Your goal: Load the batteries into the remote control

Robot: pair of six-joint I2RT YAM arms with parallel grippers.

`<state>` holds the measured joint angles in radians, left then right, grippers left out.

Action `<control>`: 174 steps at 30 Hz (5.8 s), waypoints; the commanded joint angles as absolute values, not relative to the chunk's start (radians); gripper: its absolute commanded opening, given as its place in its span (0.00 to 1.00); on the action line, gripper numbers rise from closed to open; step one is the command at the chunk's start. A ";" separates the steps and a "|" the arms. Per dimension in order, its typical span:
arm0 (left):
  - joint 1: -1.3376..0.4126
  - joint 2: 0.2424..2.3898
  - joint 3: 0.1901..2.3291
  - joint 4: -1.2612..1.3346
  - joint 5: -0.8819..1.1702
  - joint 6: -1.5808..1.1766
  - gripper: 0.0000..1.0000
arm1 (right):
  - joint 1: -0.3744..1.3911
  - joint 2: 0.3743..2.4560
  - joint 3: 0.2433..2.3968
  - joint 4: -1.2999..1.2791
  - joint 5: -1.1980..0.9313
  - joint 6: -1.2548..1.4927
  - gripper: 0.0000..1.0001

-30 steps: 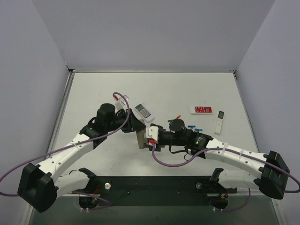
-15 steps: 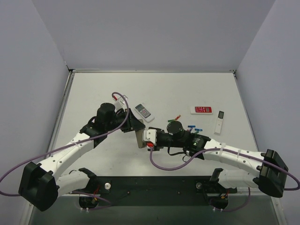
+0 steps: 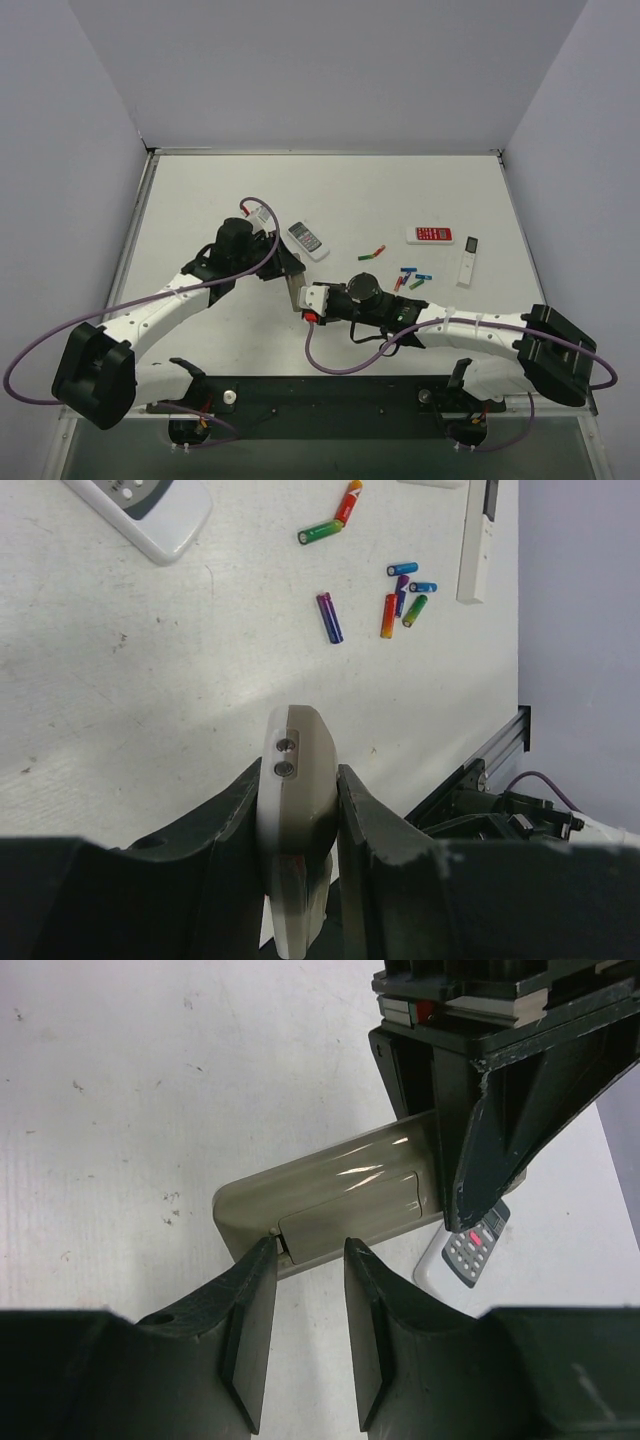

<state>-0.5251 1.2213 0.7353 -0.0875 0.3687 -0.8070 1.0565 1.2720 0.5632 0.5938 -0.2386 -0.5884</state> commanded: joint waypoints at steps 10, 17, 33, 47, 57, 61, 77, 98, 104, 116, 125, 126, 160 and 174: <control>-0.555 1.278 0.733 -0.147 0.471 -0.815 0.00 | 1.035 1.390 0.545 0.986 -0.057 -0.601 0.20; -0.555 1.275 0.747 -0.218 0.396 -0.730 0.00 | 1.003 1.419 0.546 1.023 -0.063 -0.551 0.17; -0.499 1.227 0.744 -0.156 0.419 -0.735 0.00 | 0.996 1.226 0.502 0.716 -0.388 -0.446 0.64; -0.499 1.166 0.762 -0.144 0.551 -0.753 0.00 | 1.006 1.198 0.554 0.606 -0.472 -0.486 0.64; -0.500 1.172 0.762 -0.129 0.569 -0.756 0.00 | 1.011 1.129 0.564 0.635 -0.506 -0.454 0.63; -0.500 1.169 0.765 -0.118 0.583 -0.768 0.00 | 1.009 1.144 0.575 0.638 -0.518 -0.454 0.63; -0.500 1.161 0.765 -0.084 0.624 -0.805 0.00 | 1.011 1.184 0.586 0.637 -0.532 -0.460 0.60; -0.500 1.190 0.749 0.006 0.738 -0.907 0.00 | 1.019 1.229 0.512 0.788 -0.301 -0.567 0.49; -0.505 1.209 0.756 -0.055 0.736 -0.879 0.00 | 1.045 1.236 0.511 0.839 -0.221 -0.627 0.45; -0.514 1.246 0.772 -0.164 0.693 -0.804 0.00 | 1.091 1.288 0.502 1.011 -0.037 -0.764 0.40; -0.512 1.273 0.793 -0.262 0.608 -0.721 0.00 | 1.092 1.328 0.499 1.114 0.024 -0.788 0.37; -0.512 1.276 0.792 -0.268 0.594 -0.715 0.00 | 1.091 1.330 0.500 1.114 0.029 -0.790 0.37; -0.477 1.577 0.939 -0.186 0.112 -0.575 0.00 | 0.976 1.671 0.532 1.213 -0.025 -0.644 0.39; -0.454 1.326 0.850 -0.144 0.090 -0.571 0.00 | 0.870 1.319 0.607 0.645 0.147 -0.088 0.52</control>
